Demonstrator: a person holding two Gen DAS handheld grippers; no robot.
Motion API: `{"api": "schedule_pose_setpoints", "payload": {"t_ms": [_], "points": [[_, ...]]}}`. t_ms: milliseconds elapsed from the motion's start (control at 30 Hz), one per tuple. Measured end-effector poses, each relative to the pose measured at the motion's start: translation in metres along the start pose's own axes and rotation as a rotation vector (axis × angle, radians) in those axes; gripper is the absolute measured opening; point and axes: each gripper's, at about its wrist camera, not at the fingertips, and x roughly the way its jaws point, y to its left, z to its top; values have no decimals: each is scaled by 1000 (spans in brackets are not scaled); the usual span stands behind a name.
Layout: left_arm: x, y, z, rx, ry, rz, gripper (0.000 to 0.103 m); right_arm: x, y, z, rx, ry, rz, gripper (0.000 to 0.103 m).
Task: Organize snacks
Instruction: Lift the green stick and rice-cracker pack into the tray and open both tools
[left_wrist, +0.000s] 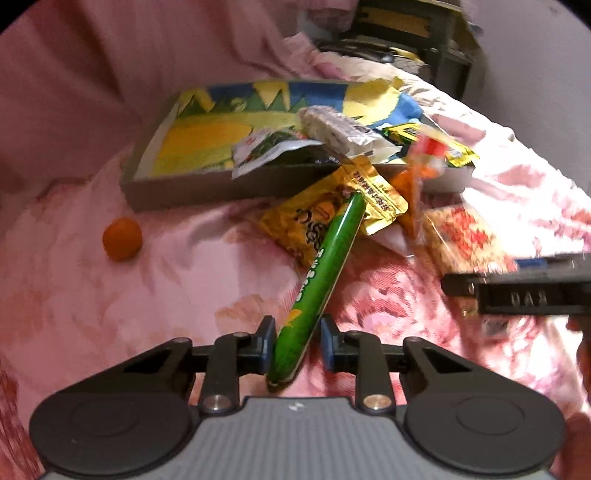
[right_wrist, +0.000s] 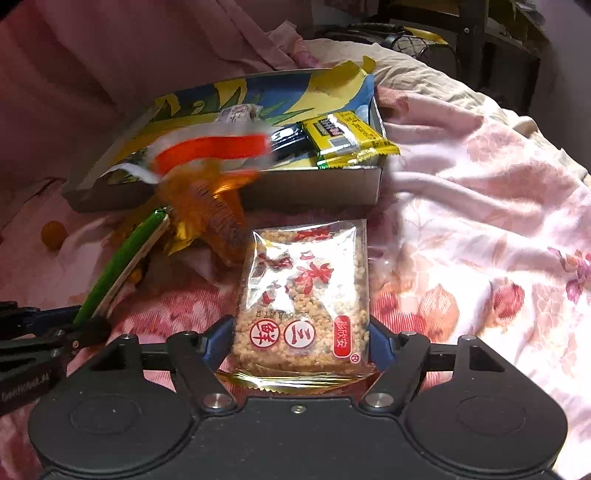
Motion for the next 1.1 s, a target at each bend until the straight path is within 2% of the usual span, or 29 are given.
{"api": "schedule_pose_setpoints", "payload": {"t_ms": [233,500,567,633,800,867,933,967,1000,1100], "points": [[-13,6,-9,-155,105,-67,22,-22,-6,-17,40,57,74,75],[-9,0,-11,-95,96,-14,22,-22,6,-27,-3,71,66,76],[-8,0,-9,-93,76,-7,28,-19,5,-27,9,69,62,78],[-7,-1,-5,-84,48,3,40,-17,3,-25,26,63,60,82],[2,-3,-2,-27,33,26,42,-9,6,-26,16,68,31,85],[2,-5,-3,-9,29,29,38,-9,11,-29,-22,66,15,86],[1,-7,-3,-3,28,12,25,-8,14,-31,-49,64,-2,83],[0,-8,-3,-4,29,8,24,-8,15,-32,-59,59,-10,77],[0,-9,-3,0,29,9,21,-9,16,-33,-66,51,-6,75],[-3,-14,-4,15,25,16,19,-12,18,-34,-82,24,4,74]]}}
